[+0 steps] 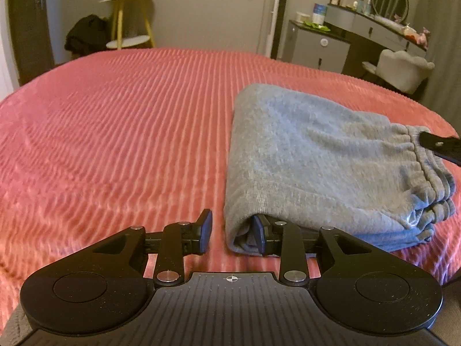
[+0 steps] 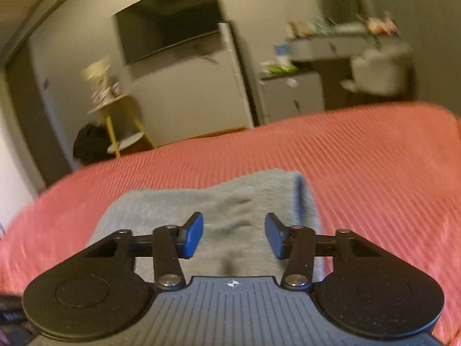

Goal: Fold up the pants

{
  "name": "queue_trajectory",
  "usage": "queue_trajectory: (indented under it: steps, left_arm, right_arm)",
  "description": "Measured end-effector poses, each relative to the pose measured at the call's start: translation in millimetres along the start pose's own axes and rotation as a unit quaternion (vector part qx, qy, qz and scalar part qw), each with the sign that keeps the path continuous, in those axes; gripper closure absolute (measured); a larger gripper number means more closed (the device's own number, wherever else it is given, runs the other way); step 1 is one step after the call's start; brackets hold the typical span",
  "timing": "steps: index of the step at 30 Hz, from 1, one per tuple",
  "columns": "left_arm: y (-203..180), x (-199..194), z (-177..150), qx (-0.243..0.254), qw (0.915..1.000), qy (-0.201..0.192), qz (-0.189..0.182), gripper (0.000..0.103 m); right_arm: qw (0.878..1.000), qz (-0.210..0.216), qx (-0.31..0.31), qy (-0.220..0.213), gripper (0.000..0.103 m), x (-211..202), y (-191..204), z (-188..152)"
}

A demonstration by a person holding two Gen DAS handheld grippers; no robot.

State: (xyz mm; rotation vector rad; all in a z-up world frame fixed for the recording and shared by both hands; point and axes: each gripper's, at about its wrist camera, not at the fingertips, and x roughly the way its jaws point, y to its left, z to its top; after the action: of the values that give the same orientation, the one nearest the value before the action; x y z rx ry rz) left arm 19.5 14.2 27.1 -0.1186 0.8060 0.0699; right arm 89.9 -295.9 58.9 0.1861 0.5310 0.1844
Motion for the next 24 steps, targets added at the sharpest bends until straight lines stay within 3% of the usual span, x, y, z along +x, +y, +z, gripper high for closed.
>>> queue_trajectory:
  steps: [5, 9, 21, 23, 24]
  left_arm:
    - [-5.9, -1.8, 0.4, 0.012, 0.9998, -0.001, 0.013, 0.068]
    - [-11.8, -3.6, 2.3, 0.025, 0.9995, -0.003, 0.018, 0.068]
    - [-17.9, -18.6, 14.5, 0.019, 0.9995, -0.014, 0.020, 0.066]
    - [-18.5, -29.2, 18.6, 0.017, 0.9989, -0.041, 0.015, 0.054]
    - [-18.9, -34.1, 21.4, 0.016, 0.9983, -0.054, 0.017, 0.053]
  right_arm:
    - [0.996, 0.009, -0.088, 0.027, 0.060, 25.8, 35.9, -4.0]
    - [0.993, -0.007, -0.051, 0.106, 0.062, 52.0, 22.6, -9.3]
    - [0.994, -0.003, -0.037, 0.106, 0.062, 49.4, 22.7, -10.9]
    - [0.994, -0.002, -0.037, 0.106, 0.062, 46.4, 21.2, -10.5]
    - [0.994, -0.002, -0.037, 0.106, 0.062, 46.4, 21.5, -10.6]
